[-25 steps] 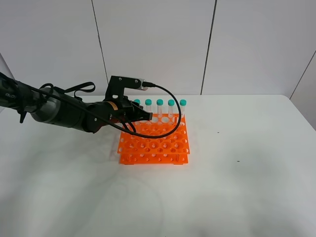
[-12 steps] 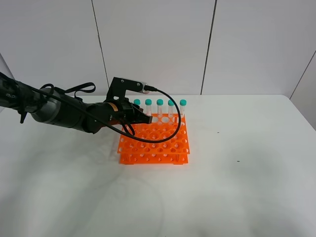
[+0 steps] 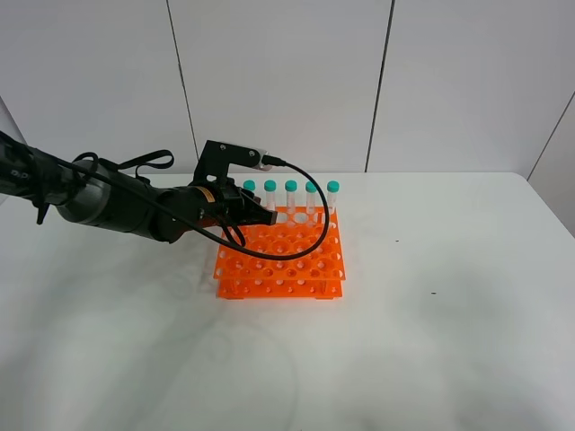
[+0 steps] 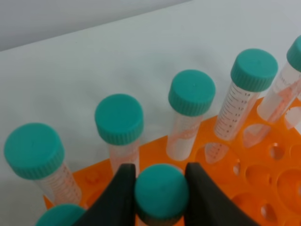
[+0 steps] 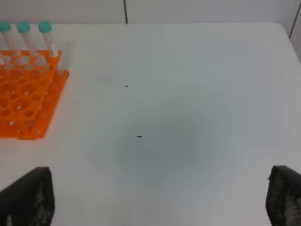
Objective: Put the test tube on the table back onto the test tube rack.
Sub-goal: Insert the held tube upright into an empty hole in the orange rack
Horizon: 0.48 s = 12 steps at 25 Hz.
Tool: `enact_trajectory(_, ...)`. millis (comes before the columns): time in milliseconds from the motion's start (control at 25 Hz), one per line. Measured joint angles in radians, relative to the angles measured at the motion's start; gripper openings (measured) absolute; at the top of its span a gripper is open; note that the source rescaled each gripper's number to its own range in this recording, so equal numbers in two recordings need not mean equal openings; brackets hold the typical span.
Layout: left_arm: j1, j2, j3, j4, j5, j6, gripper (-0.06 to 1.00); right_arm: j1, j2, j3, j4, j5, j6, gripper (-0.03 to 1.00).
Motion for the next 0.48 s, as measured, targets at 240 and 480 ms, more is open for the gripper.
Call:
enact_trajectory(240, 0.0, 0.0, 0.001, 0.0, 0.005, -0.012, 0.28, 0.0, 0.0, 0.0, 0.0, 0.0, 0.0, 1.0)
enact_trajectory(480, -0.004, -0.004, 0.001, 0.003, 0.008, -0.043, 0.57, 0.0, 0.0, 0.0, 0.0, 0.0, 0.0, 1.0)
